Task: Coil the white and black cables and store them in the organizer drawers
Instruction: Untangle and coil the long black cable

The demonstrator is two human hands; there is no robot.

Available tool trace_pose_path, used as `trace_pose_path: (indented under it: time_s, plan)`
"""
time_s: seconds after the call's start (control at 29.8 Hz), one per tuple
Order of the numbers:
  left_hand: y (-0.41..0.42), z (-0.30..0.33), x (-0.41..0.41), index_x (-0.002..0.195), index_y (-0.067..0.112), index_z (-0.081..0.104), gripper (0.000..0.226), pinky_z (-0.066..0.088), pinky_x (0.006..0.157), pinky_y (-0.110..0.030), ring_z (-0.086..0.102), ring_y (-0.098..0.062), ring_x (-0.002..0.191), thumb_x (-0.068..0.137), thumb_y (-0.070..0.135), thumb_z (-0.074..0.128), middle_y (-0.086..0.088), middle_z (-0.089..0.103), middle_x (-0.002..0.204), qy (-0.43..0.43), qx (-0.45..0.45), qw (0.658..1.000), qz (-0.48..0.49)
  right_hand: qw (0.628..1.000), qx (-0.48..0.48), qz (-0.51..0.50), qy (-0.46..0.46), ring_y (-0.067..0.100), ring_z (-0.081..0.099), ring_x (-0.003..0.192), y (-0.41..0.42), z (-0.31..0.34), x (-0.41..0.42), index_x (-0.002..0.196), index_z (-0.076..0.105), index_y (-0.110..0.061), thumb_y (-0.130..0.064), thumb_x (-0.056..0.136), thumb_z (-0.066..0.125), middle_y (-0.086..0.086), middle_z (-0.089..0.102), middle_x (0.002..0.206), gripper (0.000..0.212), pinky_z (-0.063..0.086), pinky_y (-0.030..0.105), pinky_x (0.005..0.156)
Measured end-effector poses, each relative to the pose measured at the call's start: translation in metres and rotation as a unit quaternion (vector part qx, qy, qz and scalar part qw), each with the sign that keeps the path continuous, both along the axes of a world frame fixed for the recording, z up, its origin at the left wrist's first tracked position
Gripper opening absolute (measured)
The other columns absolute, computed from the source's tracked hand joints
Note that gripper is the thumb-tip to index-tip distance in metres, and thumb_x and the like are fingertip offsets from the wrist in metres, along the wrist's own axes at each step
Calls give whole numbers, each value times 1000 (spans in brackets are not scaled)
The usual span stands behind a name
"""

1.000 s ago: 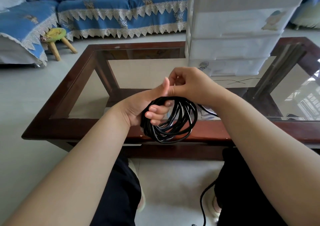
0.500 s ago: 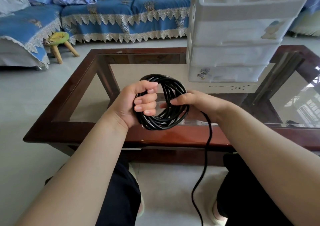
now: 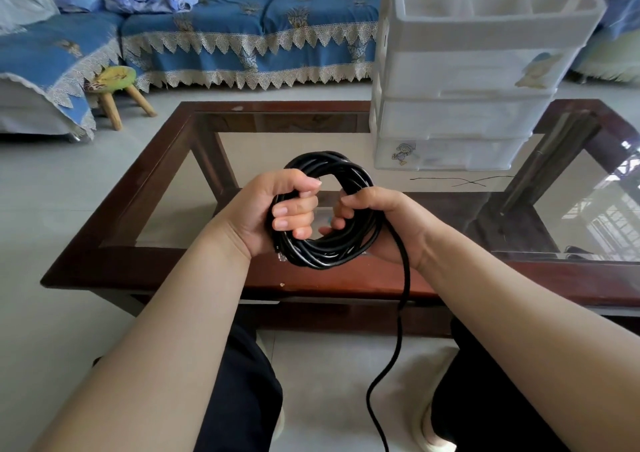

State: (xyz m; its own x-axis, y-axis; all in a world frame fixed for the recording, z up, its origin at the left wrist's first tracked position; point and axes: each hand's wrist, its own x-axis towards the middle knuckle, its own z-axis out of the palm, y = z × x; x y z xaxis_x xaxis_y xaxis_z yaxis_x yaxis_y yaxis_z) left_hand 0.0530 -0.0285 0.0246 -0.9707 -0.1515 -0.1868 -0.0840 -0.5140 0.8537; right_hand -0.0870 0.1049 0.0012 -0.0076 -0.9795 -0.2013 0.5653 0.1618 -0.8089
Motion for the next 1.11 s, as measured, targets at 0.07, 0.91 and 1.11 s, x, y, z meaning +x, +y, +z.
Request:
trace_pose_path:
  time_s: [0.07,0.91,1.11]
  plan:
    - [-1,1,2,64,10,46,18,42,42,-22,33,-5,28,76,15,58,7,36,36,3,-2,1000,-13,1000,-10,-13,-2,16,62,61,1,0,7,62,47,-10,-13,77,51,2,54,56,16,33,49,109]
    - [22,-9,-3,48,20,52,34,50,61,-29,44,-11,41,82,16,59,4,40,40,-27,-226,969,95,854,119,105,496,19,51,49,15,20,-50,80,61,-9,-67,66,68,5,59,63,60,43,26,50]
    - [21,-3,-2,47,17,36,49,36,48,-26,25,-10,33,90,18,60,5,26,36,-66,-229,968,83,931,61,4,360,4,23,42,20,22,-67,58,52,-20,-44,74,66,-8,33,51,32,20,14,35]
